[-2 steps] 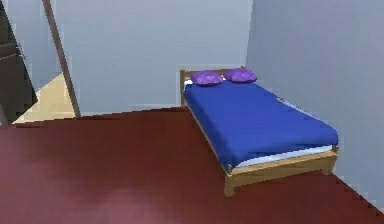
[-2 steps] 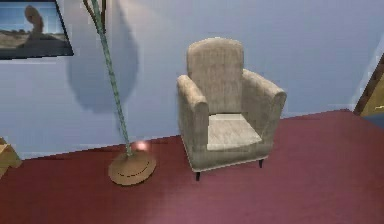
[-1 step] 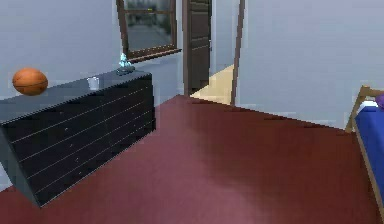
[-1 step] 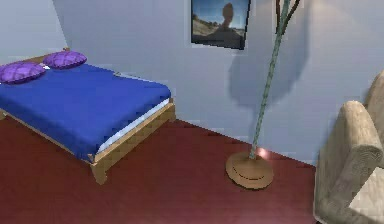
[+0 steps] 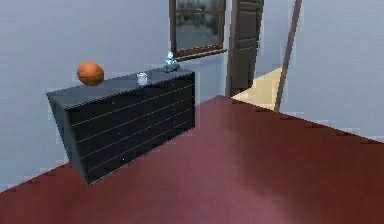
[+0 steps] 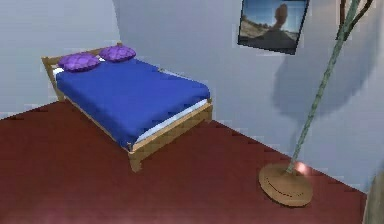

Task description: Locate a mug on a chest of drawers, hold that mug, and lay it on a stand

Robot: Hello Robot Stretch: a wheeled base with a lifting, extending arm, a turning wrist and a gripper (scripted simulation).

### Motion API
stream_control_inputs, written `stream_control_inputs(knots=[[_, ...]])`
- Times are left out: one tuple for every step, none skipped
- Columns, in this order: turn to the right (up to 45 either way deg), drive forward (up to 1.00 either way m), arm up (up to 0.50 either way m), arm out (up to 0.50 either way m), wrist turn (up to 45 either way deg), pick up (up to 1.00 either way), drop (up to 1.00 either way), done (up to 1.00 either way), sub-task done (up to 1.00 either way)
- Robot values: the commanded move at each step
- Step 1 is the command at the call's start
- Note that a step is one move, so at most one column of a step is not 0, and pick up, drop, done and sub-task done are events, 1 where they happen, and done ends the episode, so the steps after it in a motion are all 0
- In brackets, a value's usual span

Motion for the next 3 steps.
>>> stream_control_inputs(knots=[[0.0,0.45,0.0,0.0,0.0,0.0,0.0,0.0,0.0],[-42.0,0.0,0.0,0.0,0.0,0.0,0.0,0.0,0.0],[0.0,0.6,0.0,0.0,0.0,0.0,0.0,0.0,0.0]])
